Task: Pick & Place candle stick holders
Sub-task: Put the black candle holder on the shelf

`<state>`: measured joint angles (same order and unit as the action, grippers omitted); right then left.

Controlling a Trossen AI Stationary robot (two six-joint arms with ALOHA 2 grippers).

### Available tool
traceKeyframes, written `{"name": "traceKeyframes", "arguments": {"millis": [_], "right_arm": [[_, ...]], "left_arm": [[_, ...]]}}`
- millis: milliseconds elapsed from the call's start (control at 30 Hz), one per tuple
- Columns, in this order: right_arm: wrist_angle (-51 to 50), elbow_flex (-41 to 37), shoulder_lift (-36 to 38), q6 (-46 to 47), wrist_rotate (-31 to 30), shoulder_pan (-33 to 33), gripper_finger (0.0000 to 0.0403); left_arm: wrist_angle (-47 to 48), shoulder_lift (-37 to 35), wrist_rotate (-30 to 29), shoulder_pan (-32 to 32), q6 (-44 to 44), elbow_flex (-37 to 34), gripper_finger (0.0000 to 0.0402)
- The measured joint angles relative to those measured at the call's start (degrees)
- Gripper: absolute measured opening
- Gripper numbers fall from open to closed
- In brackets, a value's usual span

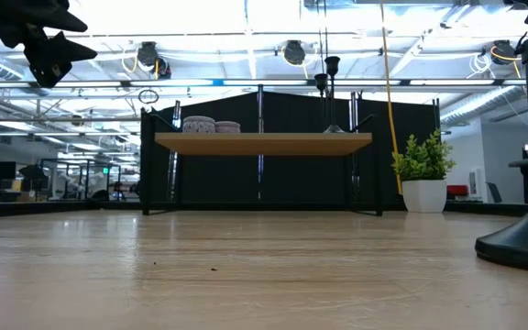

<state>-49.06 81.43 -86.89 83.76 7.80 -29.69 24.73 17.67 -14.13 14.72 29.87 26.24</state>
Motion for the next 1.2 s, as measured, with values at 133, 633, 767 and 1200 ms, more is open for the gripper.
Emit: {"name": "traceKeyframes", "arguments": {"millis": [133, 633, 767, 1200], "right_arm": [[1.46, -2.17, -0.04, -0.29, -0.01, 0.0, 0.0144], [2.02, -6.55, 0.0, -0.75, 0.02, 0.01, 0.0105], [4.19, -8.62, 0.17, -0.54, 0.01, 0.11, 0.0053], [14.82, -10.23, 0.76, -6.67, -1.26, 5.75, 0.0012]], "left_arm": [[0.48, -0.02, 0.0, 0.0, 0.02, 0.0, 0.0184], [0.85, 0.0, 0.02, 0.0, 0.0, 0.0, 0.0184], [1.12, 0.0, 0.0, 0.0, 0.0, 0.0, 0.0184], [2.63, 0.34, 0.04, -0.01, 0.39, 0.04, 0.0184]]}}
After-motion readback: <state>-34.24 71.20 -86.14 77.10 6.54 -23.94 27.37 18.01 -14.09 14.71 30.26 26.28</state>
